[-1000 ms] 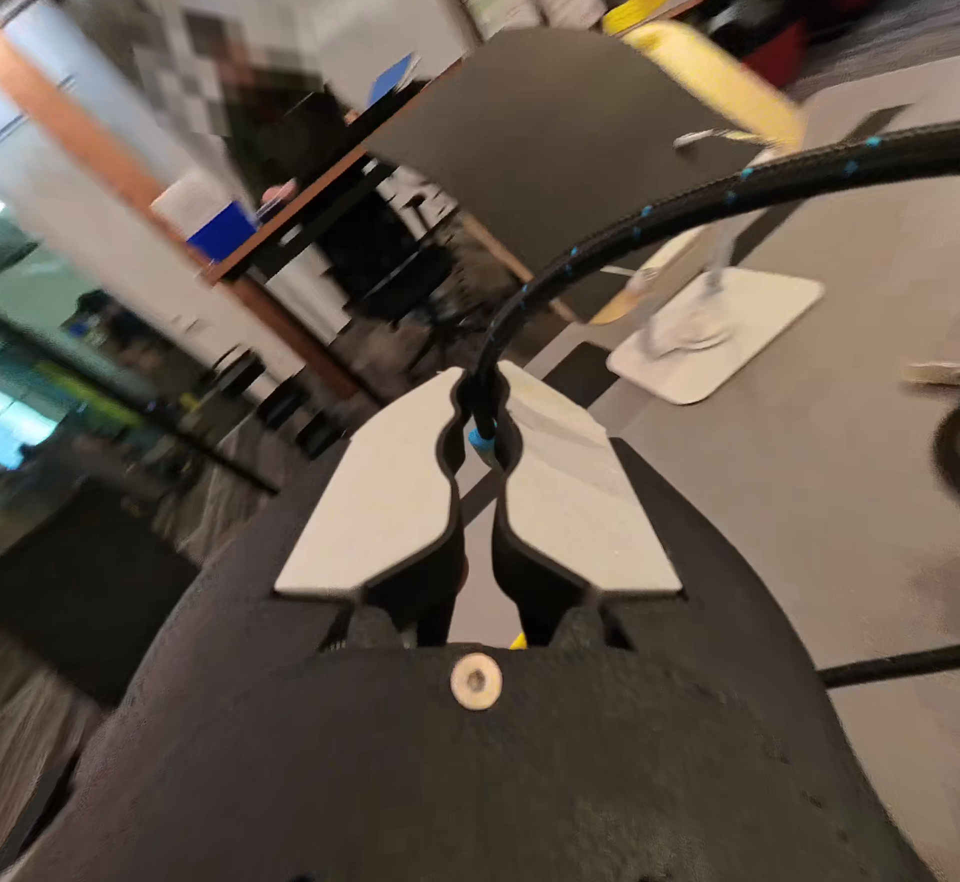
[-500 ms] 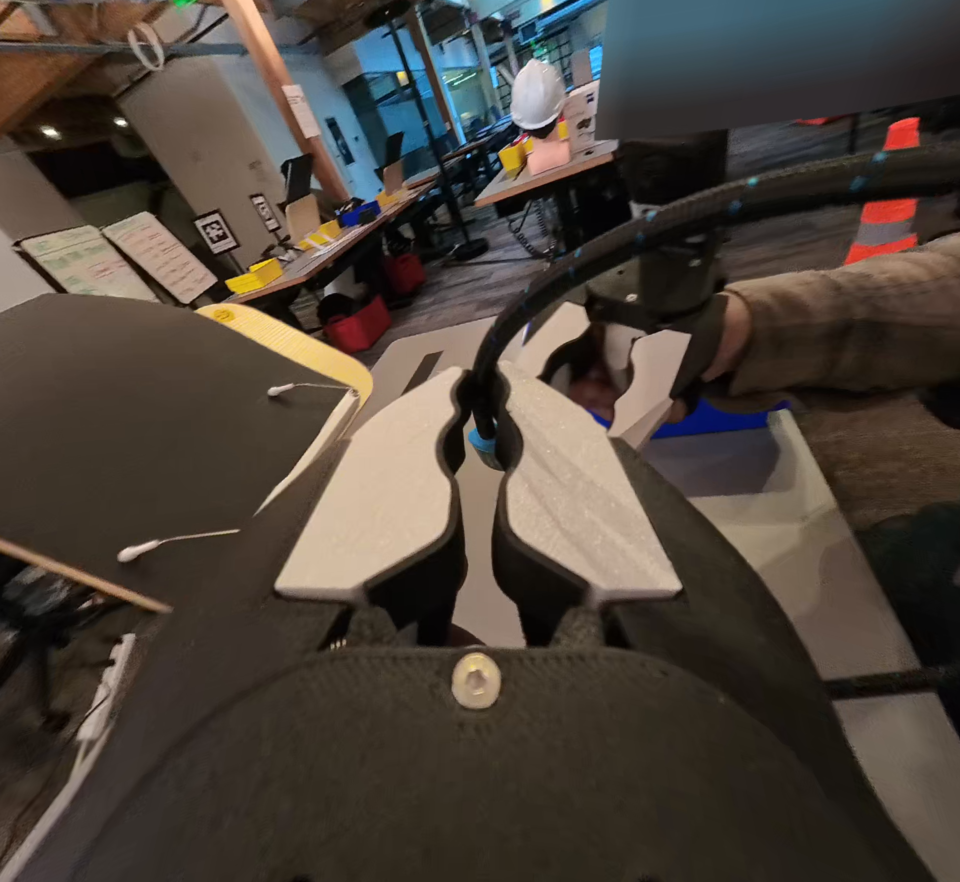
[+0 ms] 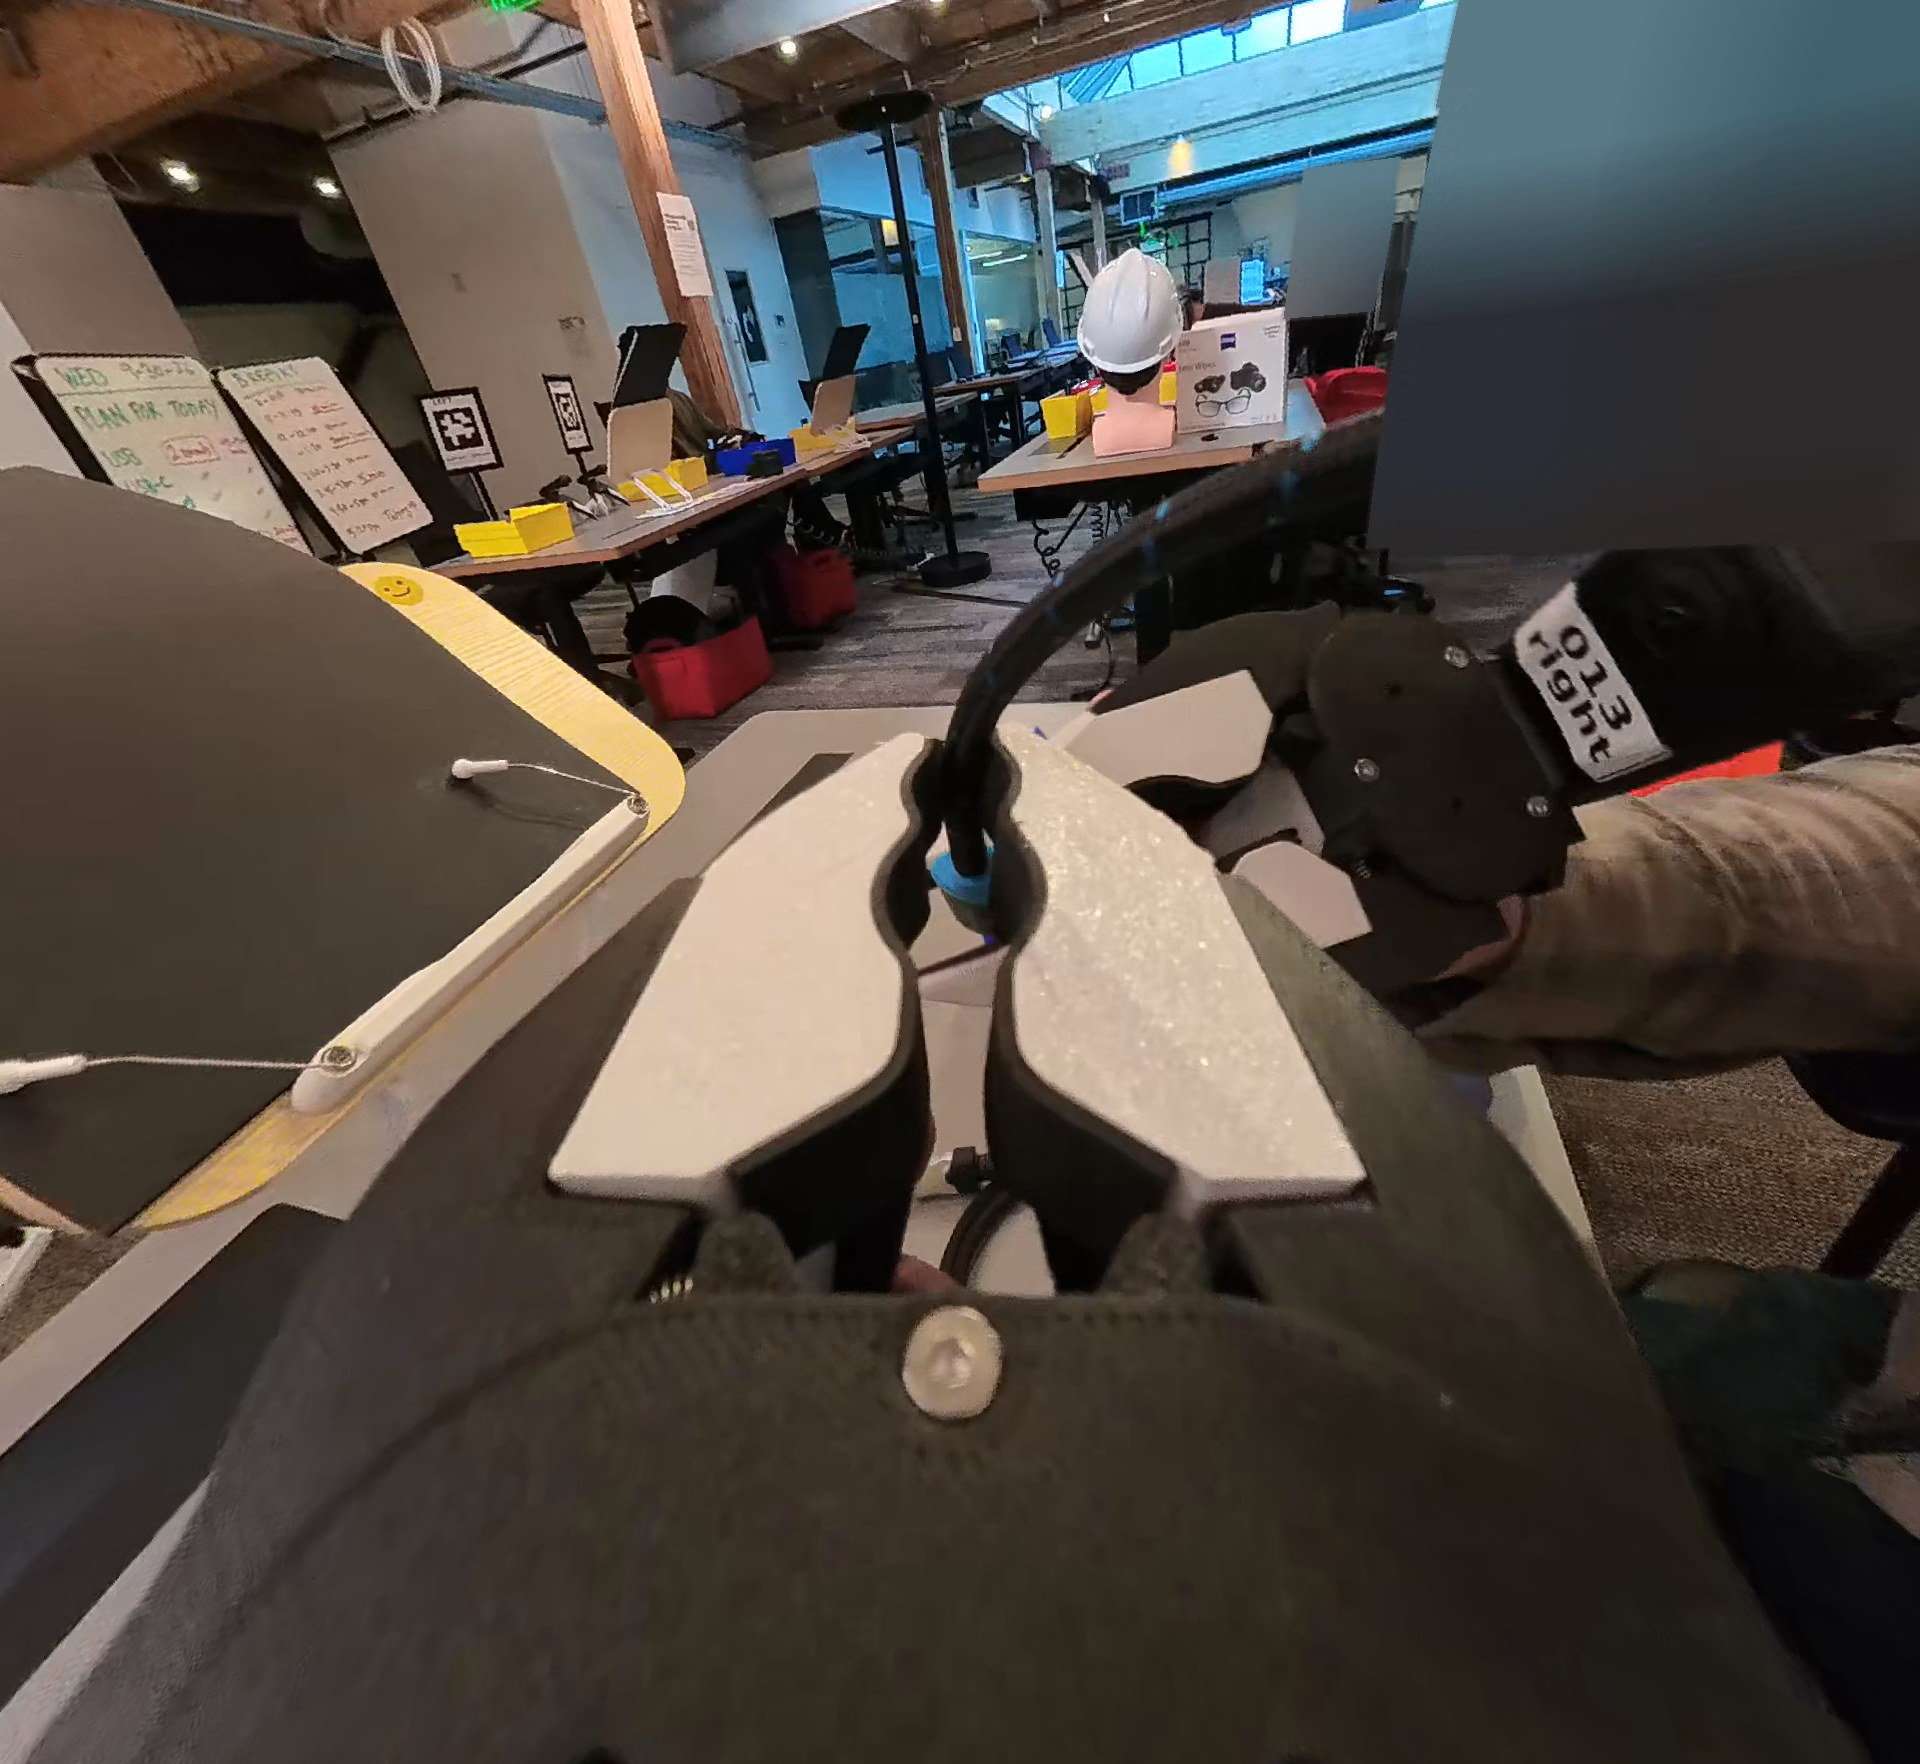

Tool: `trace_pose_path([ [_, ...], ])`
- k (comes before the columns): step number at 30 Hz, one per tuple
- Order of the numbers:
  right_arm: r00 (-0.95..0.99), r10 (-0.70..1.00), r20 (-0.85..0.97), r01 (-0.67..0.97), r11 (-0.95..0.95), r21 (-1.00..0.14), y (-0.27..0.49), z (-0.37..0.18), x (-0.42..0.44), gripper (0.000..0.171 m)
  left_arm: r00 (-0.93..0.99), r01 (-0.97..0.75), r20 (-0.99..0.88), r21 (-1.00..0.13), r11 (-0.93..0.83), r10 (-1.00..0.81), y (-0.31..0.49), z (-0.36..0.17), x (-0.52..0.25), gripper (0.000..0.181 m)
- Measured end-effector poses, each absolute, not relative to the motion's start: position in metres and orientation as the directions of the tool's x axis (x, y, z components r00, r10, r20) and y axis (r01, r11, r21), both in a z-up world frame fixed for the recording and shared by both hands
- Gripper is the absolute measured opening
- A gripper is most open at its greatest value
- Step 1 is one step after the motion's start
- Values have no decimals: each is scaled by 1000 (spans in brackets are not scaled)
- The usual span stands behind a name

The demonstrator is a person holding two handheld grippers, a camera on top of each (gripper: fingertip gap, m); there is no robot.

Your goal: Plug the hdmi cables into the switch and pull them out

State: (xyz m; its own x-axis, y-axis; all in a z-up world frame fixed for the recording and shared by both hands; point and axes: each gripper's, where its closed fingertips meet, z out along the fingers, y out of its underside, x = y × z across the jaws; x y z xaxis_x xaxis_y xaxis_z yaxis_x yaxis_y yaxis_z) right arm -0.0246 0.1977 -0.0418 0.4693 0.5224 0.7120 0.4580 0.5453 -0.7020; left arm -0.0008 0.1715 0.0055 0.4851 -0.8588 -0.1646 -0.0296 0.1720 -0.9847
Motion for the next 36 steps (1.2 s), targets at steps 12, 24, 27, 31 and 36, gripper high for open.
trace_pose_path([
  [12, 457, 543, 704, 468, 526, -710, 205, -47, -11, 11, 514, -93, -127, -991, 93, -848, 174, -8, 5, 8],
  [24, 459, 565, 686, 492, 482, -725, 215, -61, -24, 11, 593, -233, -183, -971, 50, -784, 166, -34, -36, 24],
  [27, 459, 562, 688, 500, 477, -723, 216, -62, -30, 11, 617, -233, -183, -972, 45, -765, 167, -37, -48, 27],
  [31, 471, 560, 681, 498, 469, -730, 217, -60, -35, 11, 638, -239, -187, -970, 39, -747, 170, -39, -61, 28],
  [36, 464, 564, 683, 509, 461, -727, 218, -64, -39, 11, 641, -248, -175, -969, 14, -747, 170, -45, -71, 32],
])
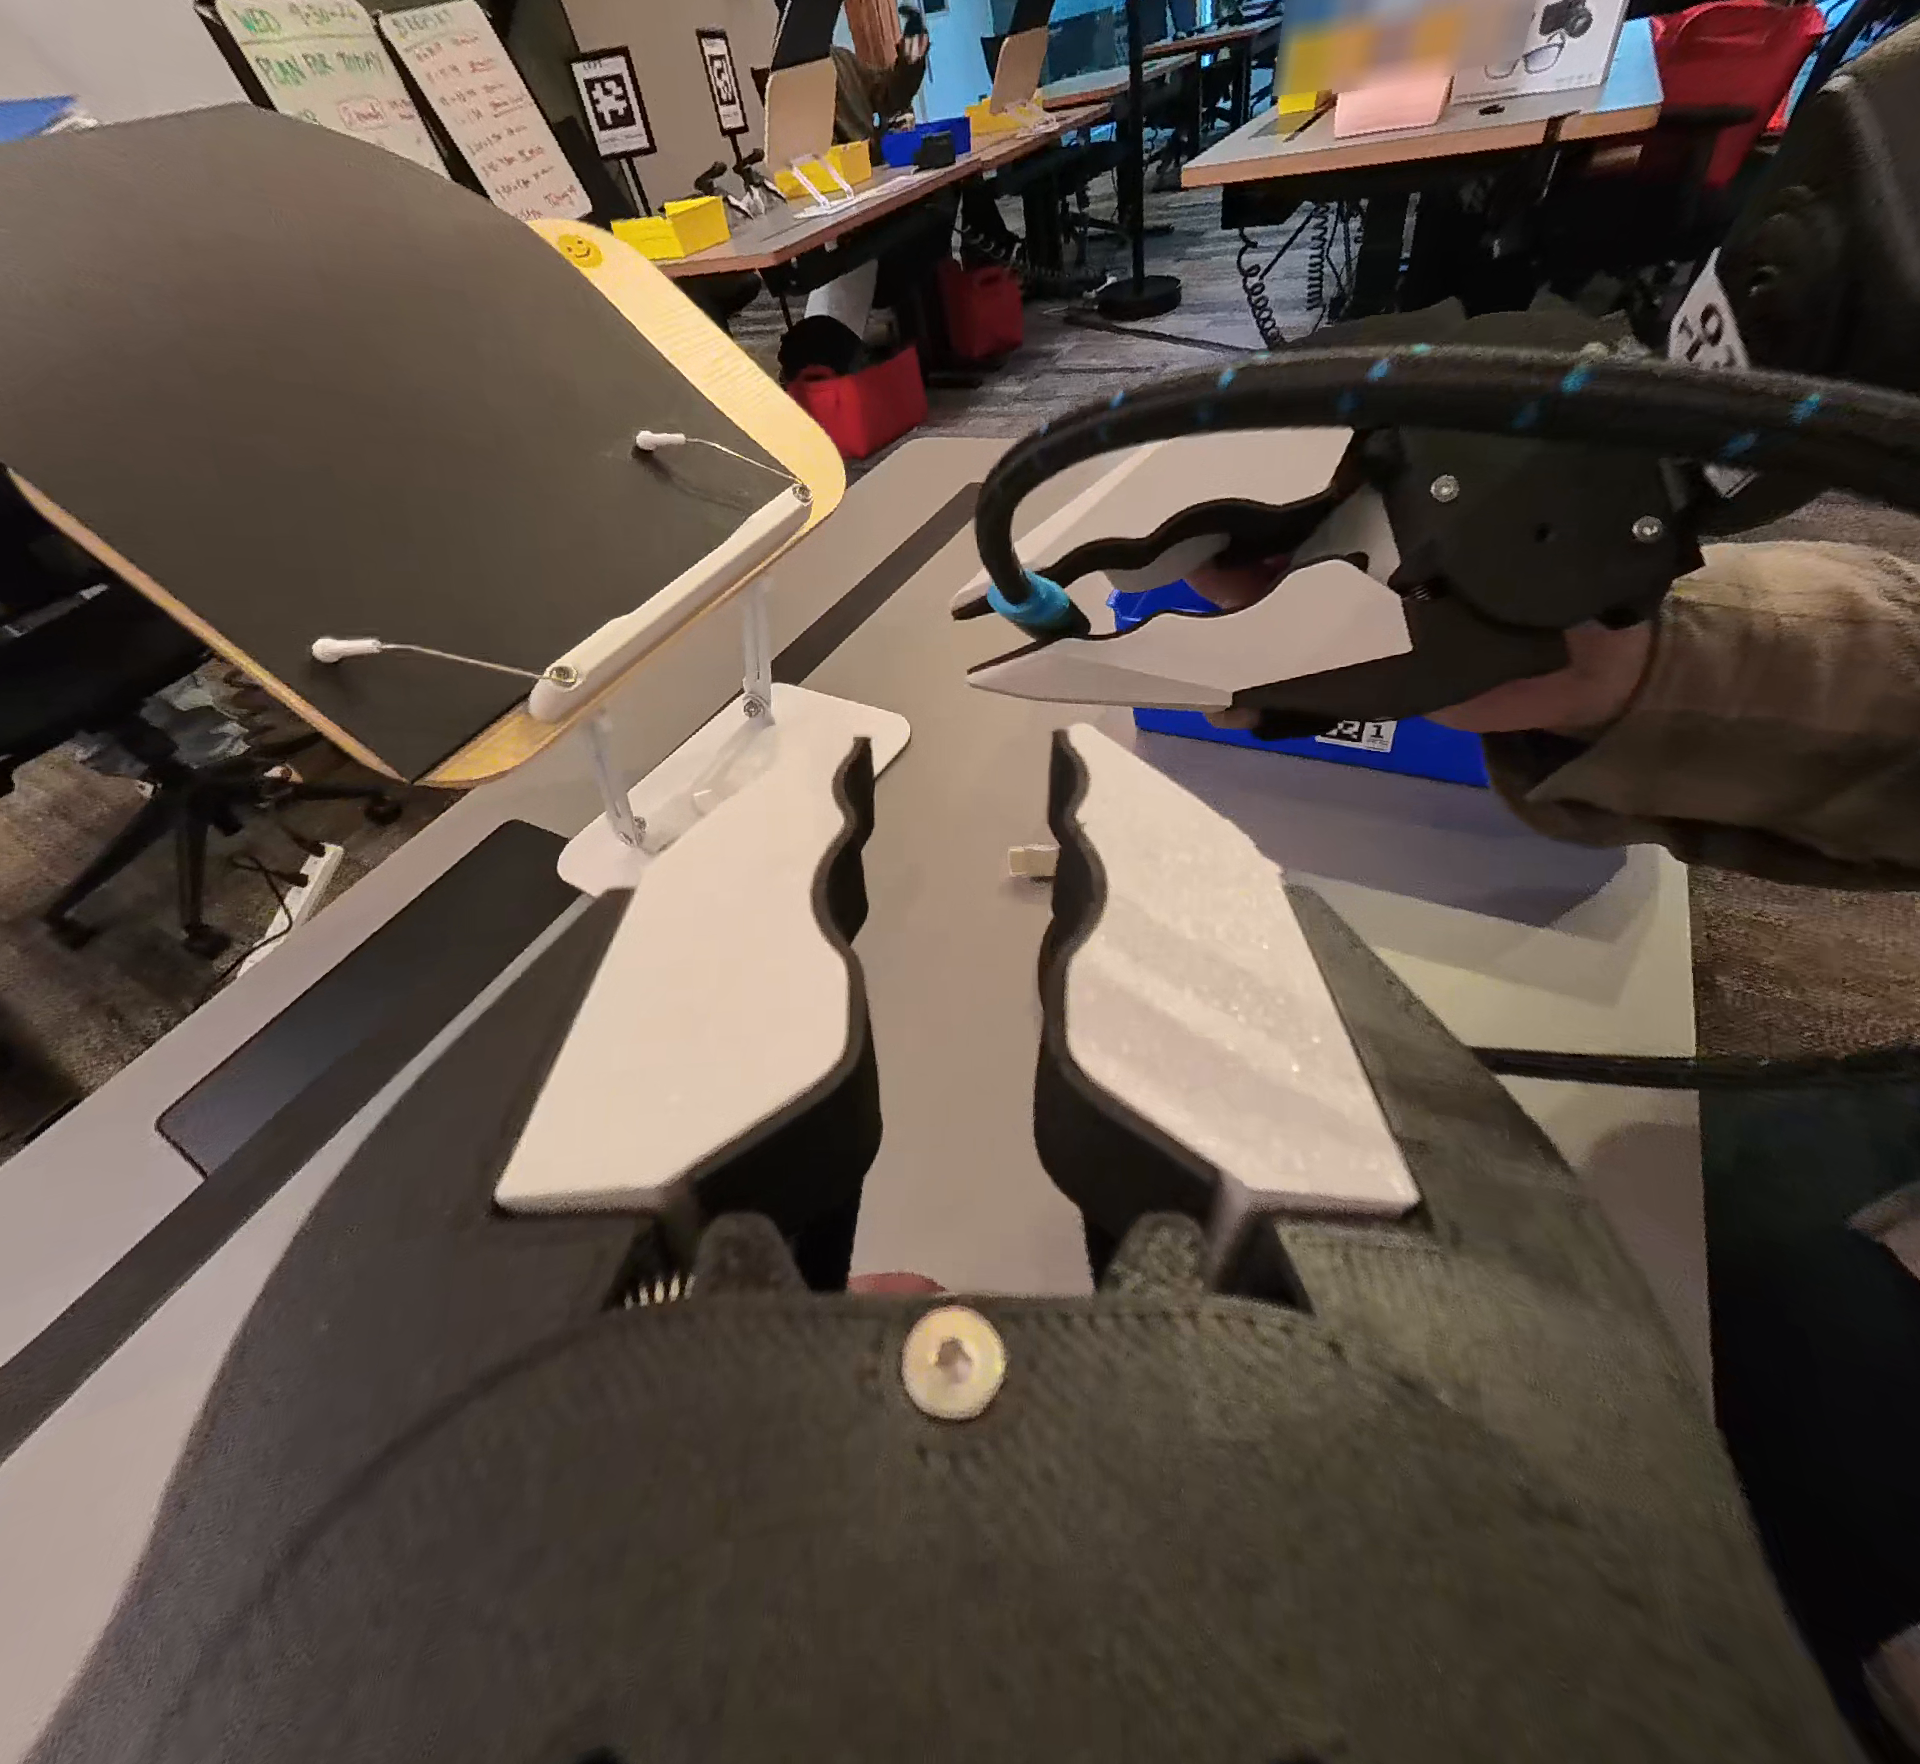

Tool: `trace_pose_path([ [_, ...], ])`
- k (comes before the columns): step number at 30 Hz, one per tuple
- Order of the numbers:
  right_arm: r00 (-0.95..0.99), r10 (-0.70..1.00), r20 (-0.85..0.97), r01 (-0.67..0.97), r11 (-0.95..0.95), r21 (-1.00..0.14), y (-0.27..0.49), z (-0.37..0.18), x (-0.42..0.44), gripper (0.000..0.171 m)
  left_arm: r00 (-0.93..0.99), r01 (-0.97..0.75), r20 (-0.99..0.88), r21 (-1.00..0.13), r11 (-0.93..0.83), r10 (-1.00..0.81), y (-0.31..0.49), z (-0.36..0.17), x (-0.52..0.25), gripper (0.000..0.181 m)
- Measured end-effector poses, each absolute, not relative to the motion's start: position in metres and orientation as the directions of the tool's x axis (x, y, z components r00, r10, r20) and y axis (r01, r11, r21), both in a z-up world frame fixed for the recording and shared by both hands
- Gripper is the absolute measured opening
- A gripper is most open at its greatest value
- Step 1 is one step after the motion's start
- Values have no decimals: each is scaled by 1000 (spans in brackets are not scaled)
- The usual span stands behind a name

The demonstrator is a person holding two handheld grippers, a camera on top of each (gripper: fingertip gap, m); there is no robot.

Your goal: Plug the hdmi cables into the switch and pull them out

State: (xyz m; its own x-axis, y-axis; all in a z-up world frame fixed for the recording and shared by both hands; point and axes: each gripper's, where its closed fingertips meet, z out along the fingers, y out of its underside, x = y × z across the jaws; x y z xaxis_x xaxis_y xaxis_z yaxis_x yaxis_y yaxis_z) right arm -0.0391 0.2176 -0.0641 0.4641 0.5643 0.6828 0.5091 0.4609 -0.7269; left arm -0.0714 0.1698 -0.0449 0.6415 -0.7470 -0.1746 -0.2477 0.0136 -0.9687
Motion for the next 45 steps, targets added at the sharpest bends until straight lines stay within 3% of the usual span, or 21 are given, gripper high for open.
trace_pose_path([
  [3, 425, 592, 685, 521, 459, -720, 215, -70, -41, 11, 648, -222, -157, -975, 12, -745, 171, -46, -77, 32],
  [6, 309, 737, 601, 505, 409, -760, 201, -92, -51, 11, 639, -271, -205, -962, 33, -741, 174, -53, -82, 34],
  [9, 180, 904, 388, 477, 265, -838, 184, -121, -59, 11, 614, -405, -348, -909, 96, -708, 179, -65, -89, 36],
  [12, 94, 980, 173, 440, 115, -890, 170, -139, -61, 11, 555, -437, -363, -893, 109, -748, 175, -76, -82, 38],
  [18, -48, 994, -102, 369, -77, -926, 151, -148, -57, 11, 414, -472, -327, -875, 107, -850, 157, -102, -55, 39],
  [29, -261, 945, -196, 427, -69, -902, 116, -159, -48, 10, 313, -360, -78, -932, -42, -946, 135, -117, -26, 9],
  [39, -13, 985, -174, 434, -151, -888, 169, -157, -34, 28, 522, -234, 89, -942, -242, -849, 168, -116, -43, 6],
  [45, 418, 905, 79, 477, -145, -867, 250, -127, 32, 26, 631, -61, 244, -931, -360, -737, 192, -113, -65, 6],
])
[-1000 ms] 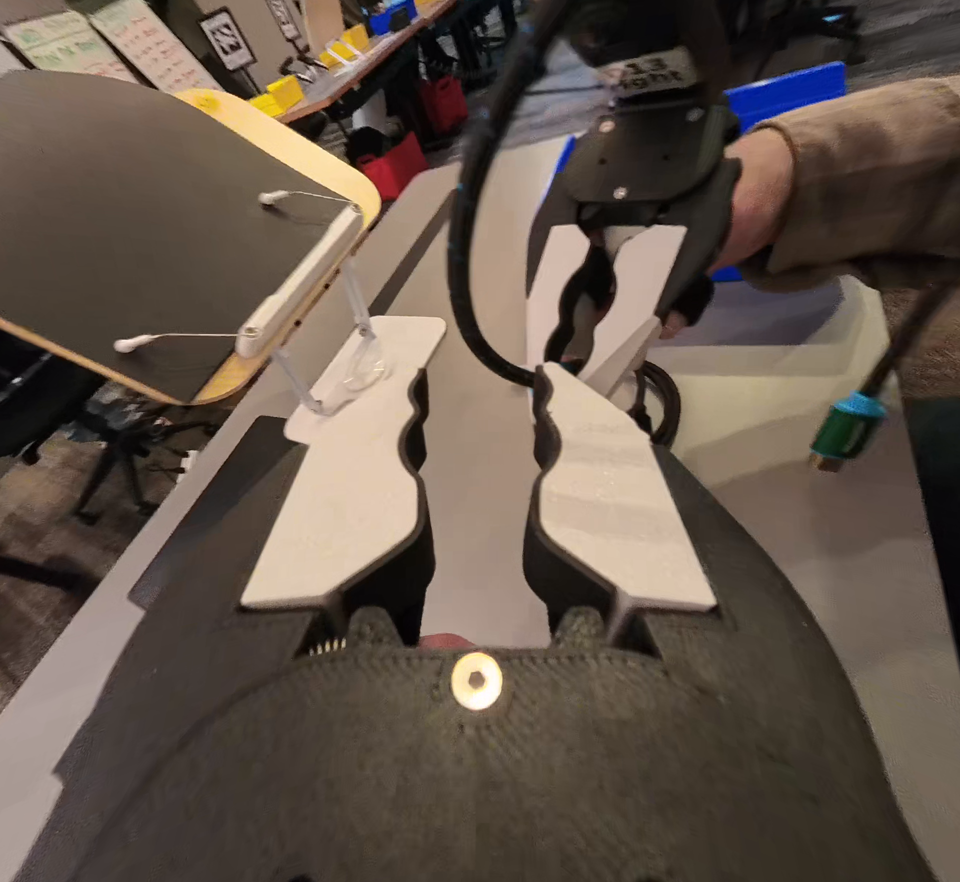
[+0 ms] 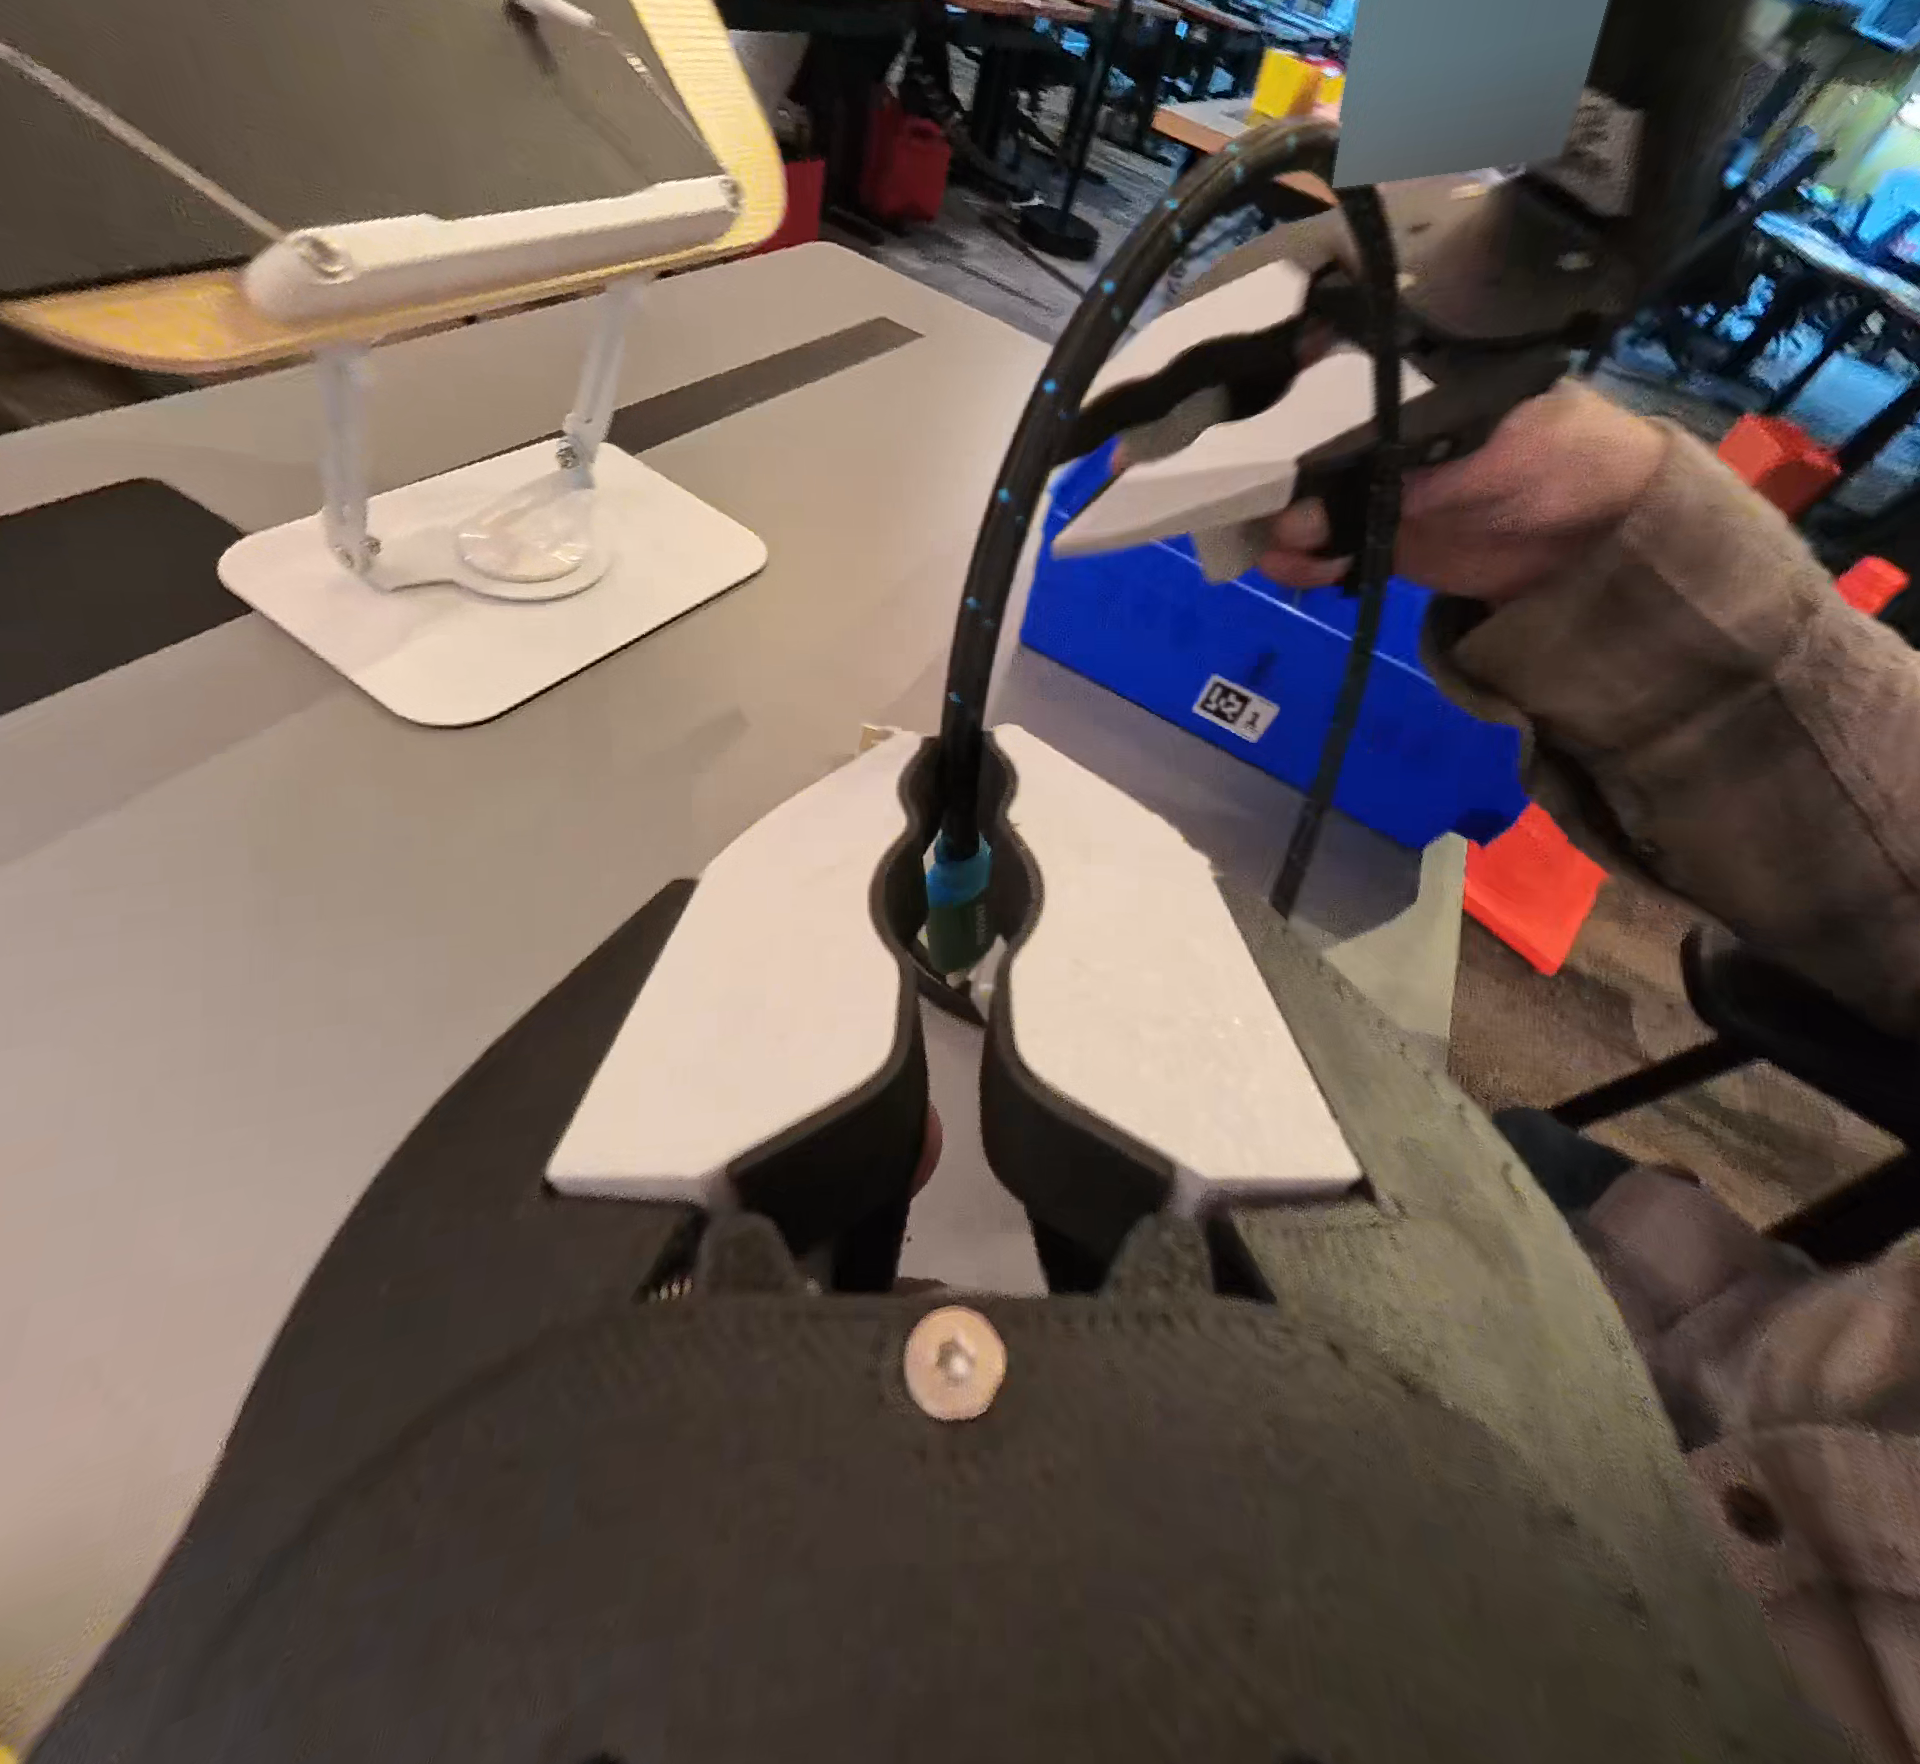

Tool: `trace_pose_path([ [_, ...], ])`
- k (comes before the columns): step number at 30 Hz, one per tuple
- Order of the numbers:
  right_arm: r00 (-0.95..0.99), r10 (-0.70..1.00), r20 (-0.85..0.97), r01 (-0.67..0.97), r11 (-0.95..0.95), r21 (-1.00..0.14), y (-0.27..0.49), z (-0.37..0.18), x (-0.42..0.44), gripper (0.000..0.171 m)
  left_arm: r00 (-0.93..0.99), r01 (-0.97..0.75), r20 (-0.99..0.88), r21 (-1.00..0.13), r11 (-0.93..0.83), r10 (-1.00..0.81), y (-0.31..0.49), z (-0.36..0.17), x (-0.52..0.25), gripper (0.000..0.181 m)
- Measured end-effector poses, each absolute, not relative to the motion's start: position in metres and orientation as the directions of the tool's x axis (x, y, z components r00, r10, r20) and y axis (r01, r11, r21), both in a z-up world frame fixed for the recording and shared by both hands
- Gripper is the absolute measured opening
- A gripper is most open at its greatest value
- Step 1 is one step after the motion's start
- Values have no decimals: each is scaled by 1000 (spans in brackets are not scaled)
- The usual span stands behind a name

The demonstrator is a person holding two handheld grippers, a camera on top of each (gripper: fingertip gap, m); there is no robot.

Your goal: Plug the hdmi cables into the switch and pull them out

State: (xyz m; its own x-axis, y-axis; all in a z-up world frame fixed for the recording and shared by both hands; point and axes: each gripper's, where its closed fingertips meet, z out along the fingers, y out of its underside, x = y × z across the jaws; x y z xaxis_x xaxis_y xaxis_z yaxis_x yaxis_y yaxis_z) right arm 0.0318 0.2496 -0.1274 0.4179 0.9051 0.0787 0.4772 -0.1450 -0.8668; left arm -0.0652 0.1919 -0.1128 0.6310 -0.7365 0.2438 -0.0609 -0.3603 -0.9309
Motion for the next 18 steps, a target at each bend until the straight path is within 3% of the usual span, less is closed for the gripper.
trace_pose_path([
  [4, 571, 701, 427, 614, -20, -789, 274, -84, 81, 24, 685, 32, 319, -911, -411, -655, 204, -115, -79, 6],
  [6, 569, 645, 510, 600, 98, -794, 261, -50, 77, 20, 690, 98, 368, -900, -424, -623, 208, -113, -83, 5],
  [8, 500, 698, 513, 556, 196, -808, 233, -34, 50, 17, 691, 164, 415, -887, -431, -592, 211, -110, -86, 5],
  [10, 397, 795, 458, 530, 210, -822, 205, -46, 16, 22, 684, 231, 464, -870, -436, -563, 212, -105, -88, 6],
  [12, 335, 819, 465, 556, 226, -800, 194, -70, -13, 41, 673, 294, 507, -852, -434, -539, 212, -100, -89, 5],
  [15, 268, 752, 602, 659, 313, -684, 190, -109, -45, 56, 655, 364, 555, -826, -430, -512, 209, -93, -89, 5],
  [18, 284, 656, 699, 699, 358, -619, 187, -122, -66, 58, 644, 396, 578, -812, -429, -501, 205, -90, -84, 5],
])
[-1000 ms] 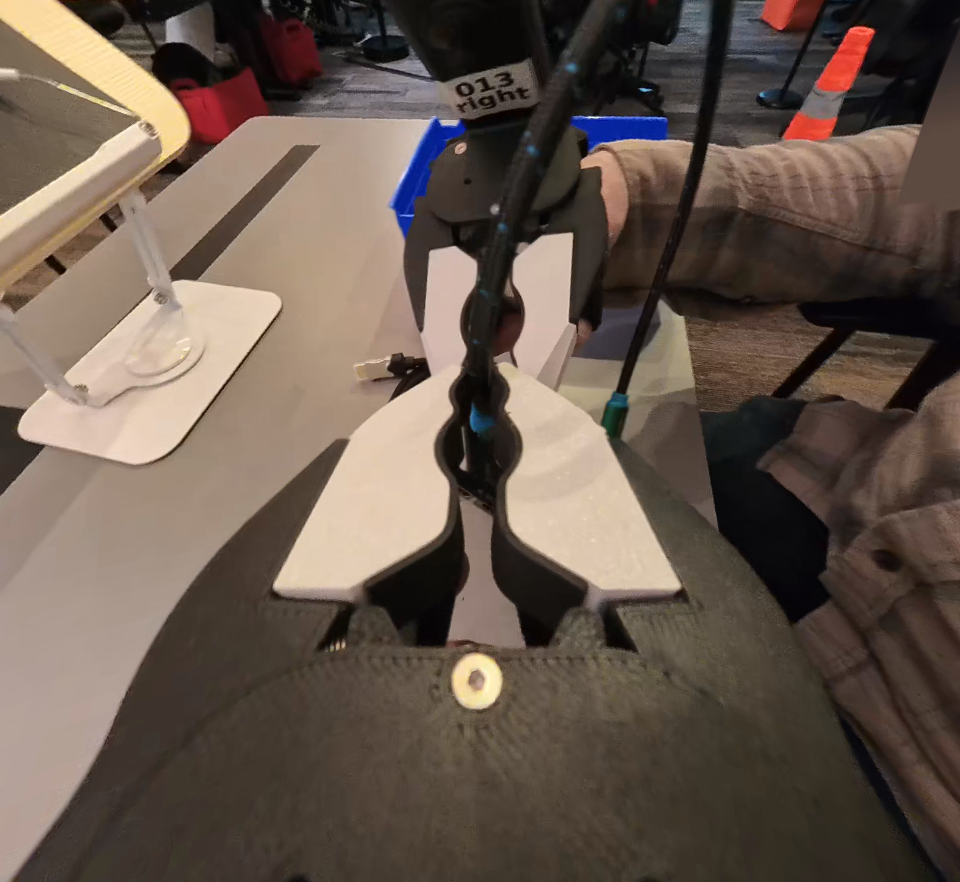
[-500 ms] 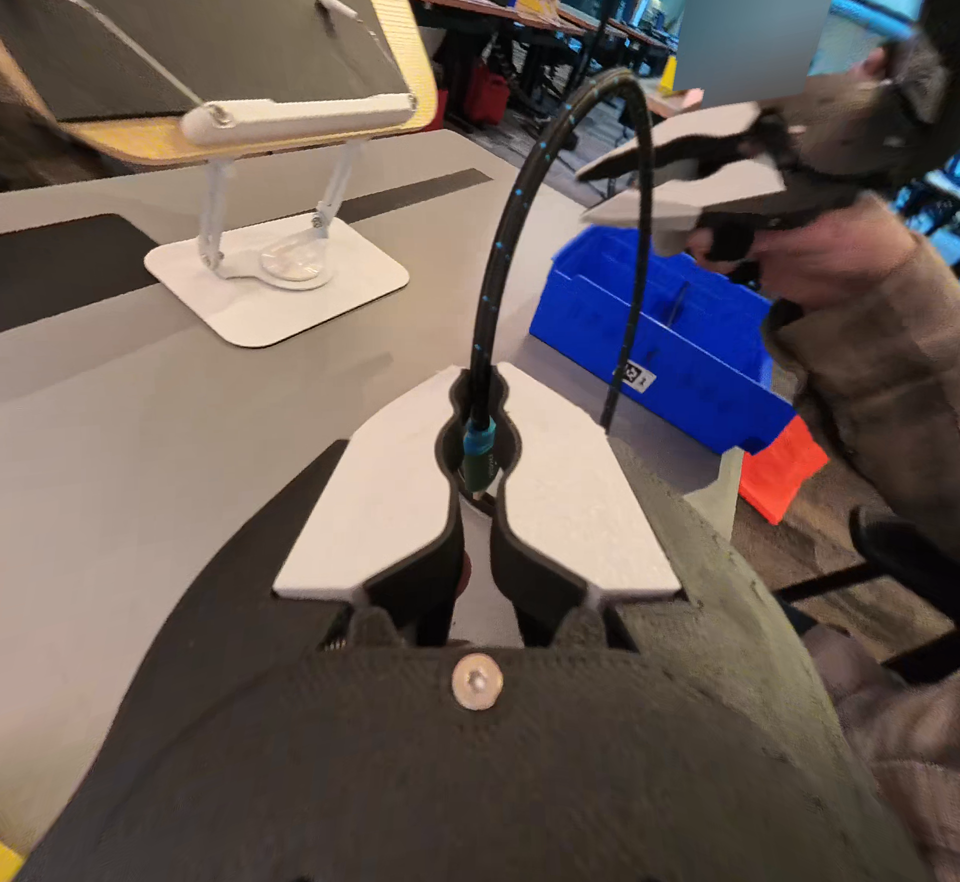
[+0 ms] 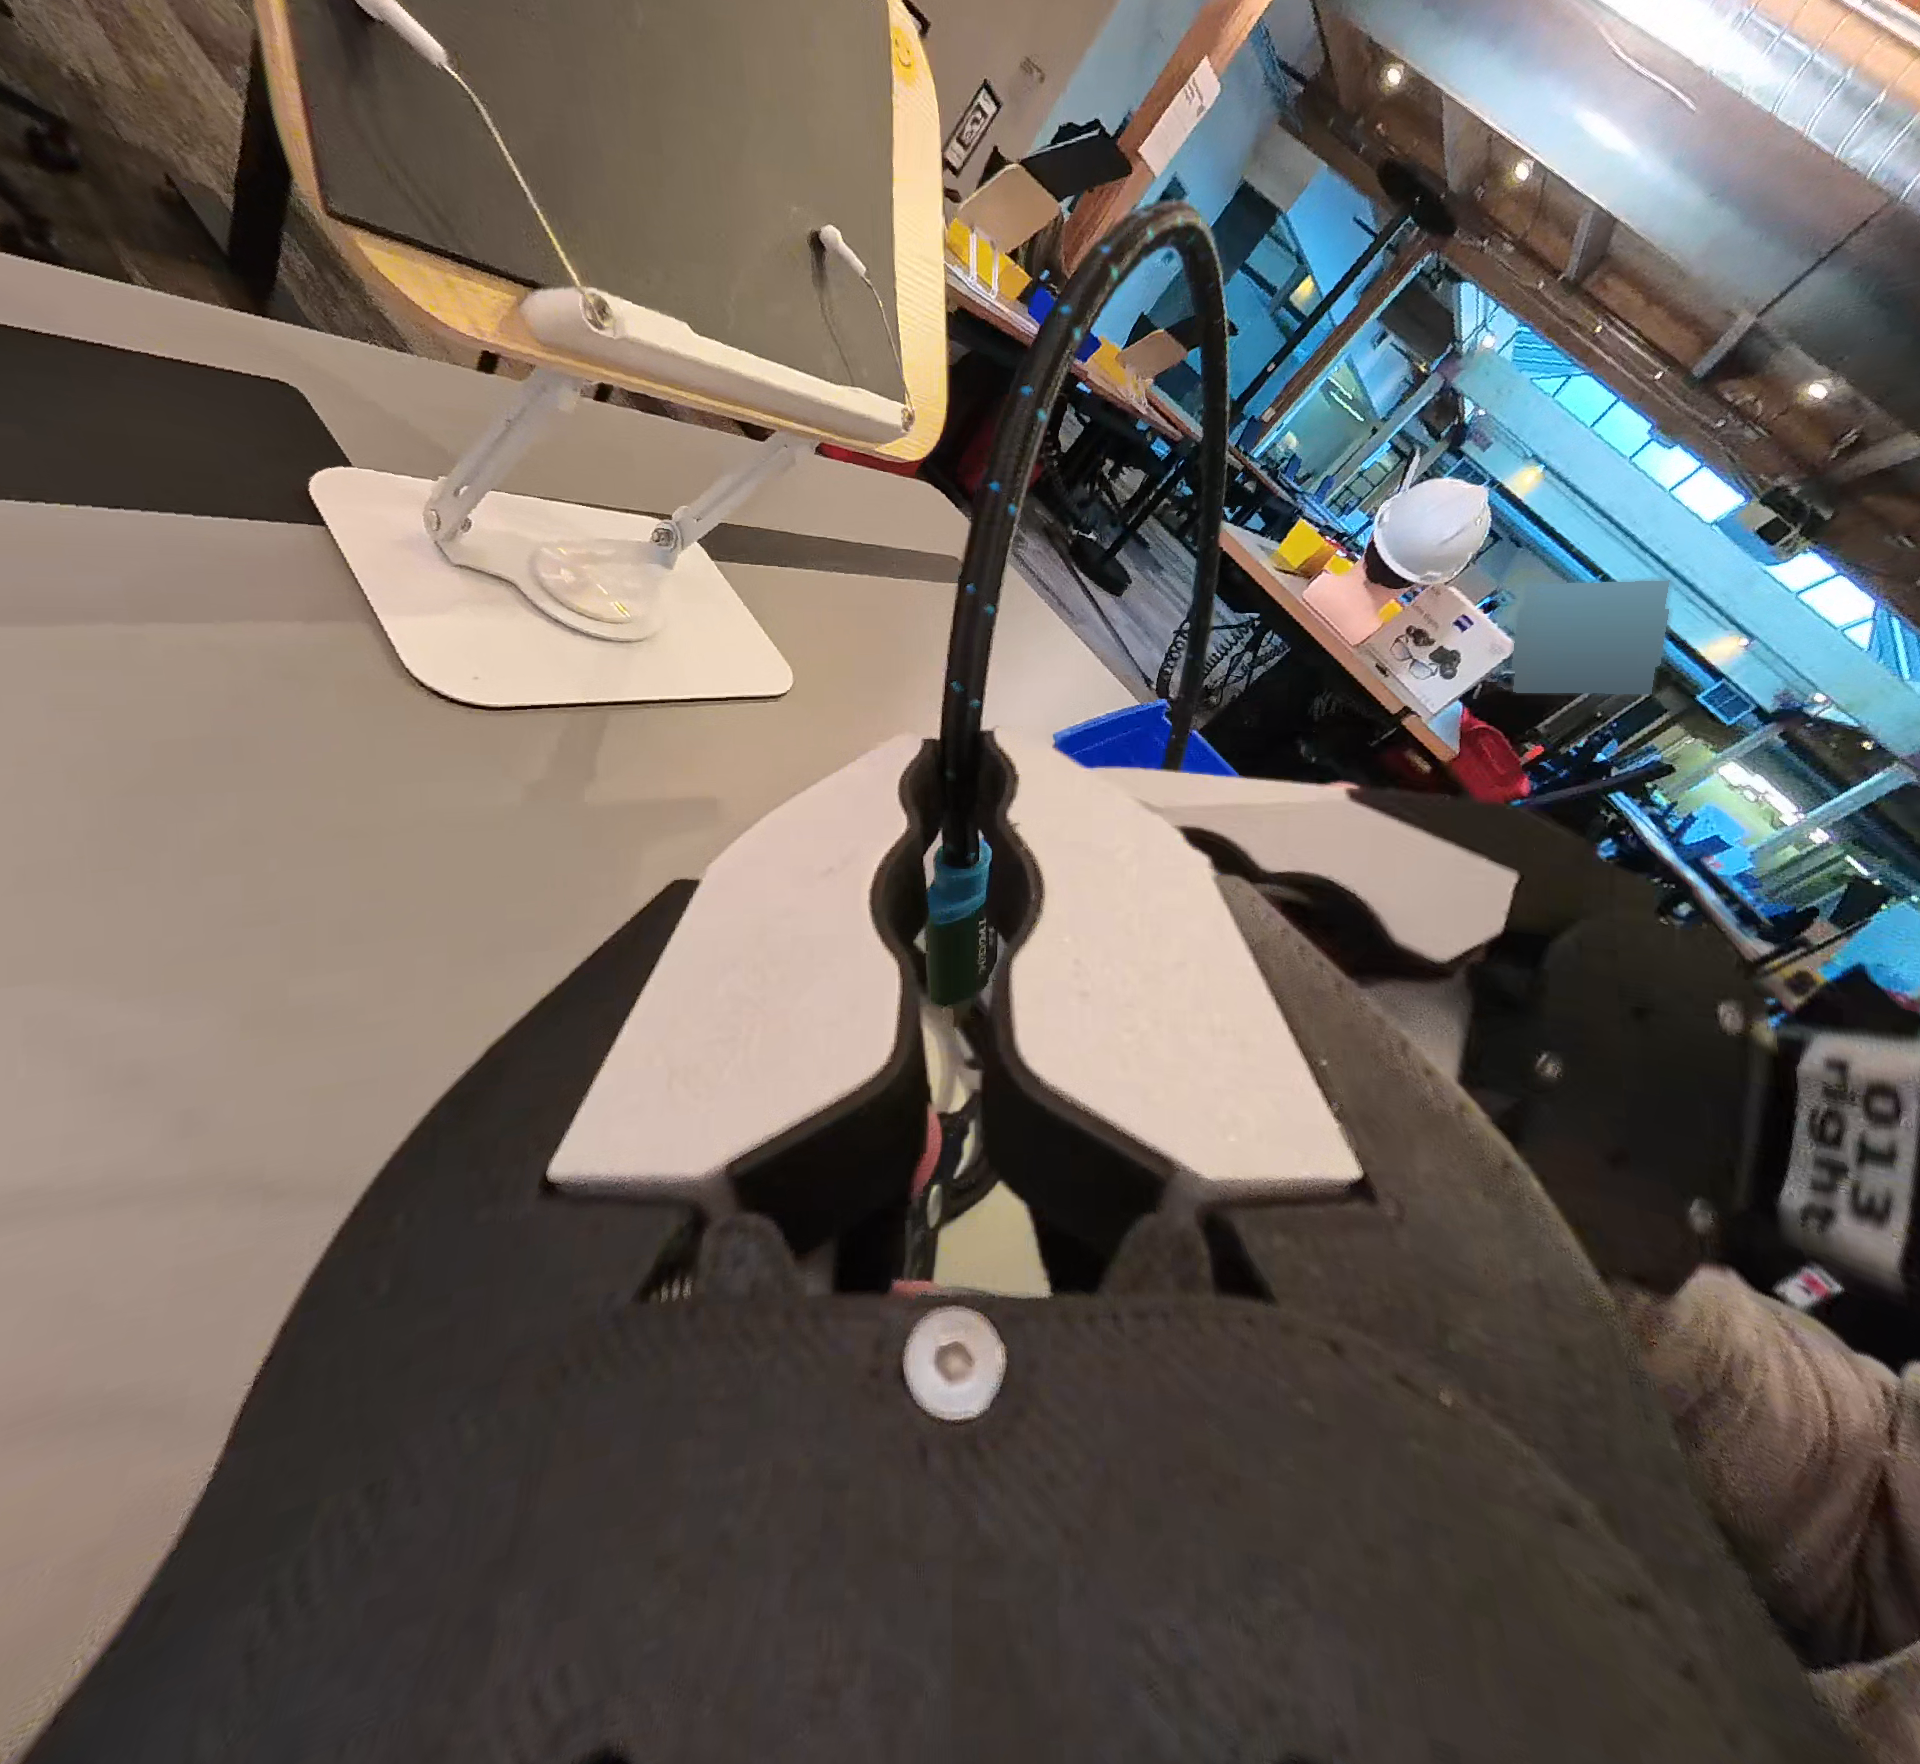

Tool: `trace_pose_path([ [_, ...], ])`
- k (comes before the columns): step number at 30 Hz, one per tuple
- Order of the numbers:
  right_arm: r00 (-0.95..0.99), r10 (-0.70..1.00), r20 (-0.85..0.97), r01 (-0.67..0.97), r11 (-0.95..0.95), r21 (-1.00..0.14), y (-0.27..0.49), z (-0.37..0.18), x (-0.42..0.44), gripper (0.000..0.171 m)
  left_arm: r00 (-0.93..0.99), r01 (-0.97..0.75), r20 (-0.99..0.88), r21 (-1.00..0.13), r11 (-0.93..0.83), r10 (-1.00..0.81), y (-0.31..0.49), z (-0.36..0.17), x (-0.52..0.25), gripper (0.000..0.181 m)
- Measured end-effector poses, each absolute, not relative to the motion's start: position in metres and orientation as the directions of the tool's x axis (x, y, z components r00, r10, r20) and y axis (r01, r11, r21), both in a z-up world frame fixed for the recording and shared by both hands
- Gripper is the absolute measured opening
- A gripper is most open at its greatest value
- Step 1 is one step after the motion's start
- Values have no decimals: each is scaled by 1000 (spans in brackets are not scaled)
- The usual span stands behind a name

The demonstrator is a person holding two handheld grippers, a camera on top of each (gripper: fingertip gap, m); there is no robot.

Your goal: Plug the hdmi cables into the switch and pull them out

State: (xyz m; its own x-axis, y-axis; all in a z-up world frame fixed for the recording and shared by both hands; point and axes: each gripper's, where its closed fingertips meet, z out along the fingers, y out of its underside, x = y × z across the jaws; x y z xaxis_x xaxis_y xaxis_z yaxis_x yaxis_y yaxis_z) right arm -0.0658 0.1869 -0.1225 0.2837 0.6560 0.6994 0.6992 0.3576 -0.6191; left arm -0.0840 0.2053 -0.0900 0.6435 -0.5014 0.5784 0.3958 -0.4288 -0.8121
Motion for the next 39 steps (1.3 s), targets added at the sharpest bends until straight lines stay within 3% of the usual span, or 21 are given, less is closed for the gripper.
trace_pose_path([
  [6, 322, 523, 789, 753, 364, -548, 193, -126, -72, 51, 598, 429, 627, -776, -462, -499, 198, -94, -66, 5],
  [8, 320, 518, 794, 747, 377, -547, 192, -128, -74, 36, 584, 432, 640, -765, -477, -499, 196, -96, -61, 5],
  [10, 320, 519, 793, 744, 380, -549, 192, -131, -74, 33, 590, 434, 641, -765, -477, -491, 196, -98, -61, 5],
  [16, 282, 626, 727, 704, 380, -600, 188, -132, -70, 31, 582, 422, 634, -771, -478, -509, 195, -98, -58, 5],
  [22, 167, 781, 601, 624, 388, -678, 178, -132, -59, 31, 528, 358, 559, -829, -430, -639, 184, -92, -43, 6],
  [32, 26, 891, 453, 531, 372, -761, 167, -129, -32, 29, 500, 88, 387, -913, -399, -775, 167, -104, -25, 36],
  [39, -117, 894, 433, 496, 431, -754, 146, -132, -24, 30, 389, 23, 411, -899, -437, -825, 150, -114, -8, 54],
])
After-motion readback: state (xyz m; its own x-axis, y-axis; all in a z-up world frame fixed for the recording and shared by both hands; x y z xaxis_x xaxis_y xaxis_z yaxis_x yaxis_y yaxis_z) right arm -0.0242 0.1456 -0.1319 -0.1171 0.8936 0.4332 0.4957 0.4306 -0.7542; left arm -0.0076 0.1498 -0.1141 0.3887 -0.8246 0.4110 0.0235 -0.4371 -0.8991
